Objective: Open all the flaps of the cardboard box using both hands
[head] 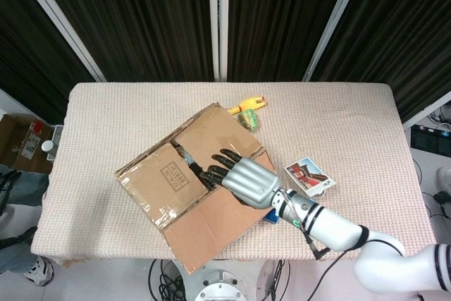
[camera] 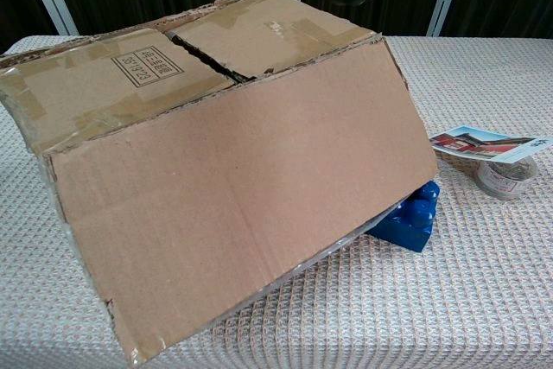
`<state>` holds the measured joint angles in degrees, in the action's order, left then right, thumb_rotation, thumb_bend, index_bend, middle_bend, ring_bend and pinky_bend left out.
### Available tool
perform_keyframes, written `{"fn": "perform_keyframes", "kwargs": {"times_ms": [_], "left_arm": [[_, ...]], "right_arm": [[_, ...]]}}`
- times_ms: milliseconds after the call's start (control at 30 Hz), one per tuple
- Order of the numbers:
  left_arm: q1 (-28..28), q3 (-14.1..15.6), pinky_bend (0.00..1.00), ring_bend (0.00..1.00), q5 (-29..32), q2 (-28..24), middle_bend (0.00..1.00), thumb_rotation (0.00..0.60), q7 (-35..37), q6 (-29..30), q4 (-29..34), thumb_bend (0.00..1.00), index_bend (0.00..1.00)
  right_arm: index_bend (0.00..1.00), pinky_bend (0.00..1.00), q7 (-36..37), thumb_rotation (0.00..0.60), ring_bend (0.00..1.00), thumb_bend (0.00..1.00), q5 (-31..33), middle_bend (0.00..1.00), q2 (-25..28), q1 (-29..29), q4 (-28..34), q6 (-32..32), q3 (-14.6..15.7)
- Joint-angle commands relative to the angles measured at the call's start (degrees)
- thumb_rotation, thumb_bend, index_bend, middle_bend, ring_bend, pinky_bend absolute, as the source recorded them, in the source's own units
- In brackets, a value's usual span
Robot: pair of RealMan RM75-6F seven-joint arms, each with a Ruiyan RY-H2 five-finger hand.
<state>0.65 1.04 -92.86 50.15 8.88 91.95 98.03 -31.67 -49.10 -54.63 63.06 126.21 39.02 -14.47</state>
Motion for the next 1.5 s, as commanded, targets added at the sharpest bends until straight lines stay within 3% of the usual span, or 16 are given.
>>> {"fn": "perform_keyframes", "kwargs": {"times_ms": [33,267,600,967,1267,1500], "left_arm": [[0.3,0.1,0.2,0.05,0.1,-0.1,0.08,0.6,0.7,0.3,-0.6,0.06,0.05],[0.6,0.1,0.2,0.05,0.3,0.1,0.08,0.6,2.2,0.8,-1.8,0.06,0.05],[0.7,0.0,0.2,0.05,0.6,0.2,0.08,0.6,3.4,0.9,-2.6,0.06,0.05],[0.8,0.0,0.2,0.05,0.8,0.5,0.08,0.6,4.2,0.9,-3.5,0.06,0.05],[0.9,-0.1,0.2,0.05,0.8,0.7,0.08,0.6,4.7,1.0,-4.0,0.06,0.05],[0.8,-0.1,0.2,0.05,0.7,0.7,0.08,0.6,4.5,0.9,-3.8,0.06,0.05]], "right_arm": [[0.1,0.0,-13.1,0.6,0.0,0.93,11.6,0.14,-11.0,9.0,-3.7,11.5,6.1],[0.13,0.0,-19.0,0.6,0.0,0.93,18.6,0.16,-18.3,13.8,-6.8,16.5,7.6],[0.13,0.0,-21.2,0.6,0.0,0.93,22.4,0.17,-22.9,17.2,-10.6,17.9,8.6],[0.14,0.0,-19.4,0.6,0.0,0.93,24.2,0.2,-23.8,18.3,-11.4,17.2,8.7],[0.13,0.0,-20.9,0.6,0.0,0.93,24.9,0.2,-22.5,18.7,-10.5,20.6,9.7],[0.04,0.0,-21.0,0.6,0.0,0.93,21.4,0.2,-19.3,17.6,-7.5,24.7,8.8]]}}
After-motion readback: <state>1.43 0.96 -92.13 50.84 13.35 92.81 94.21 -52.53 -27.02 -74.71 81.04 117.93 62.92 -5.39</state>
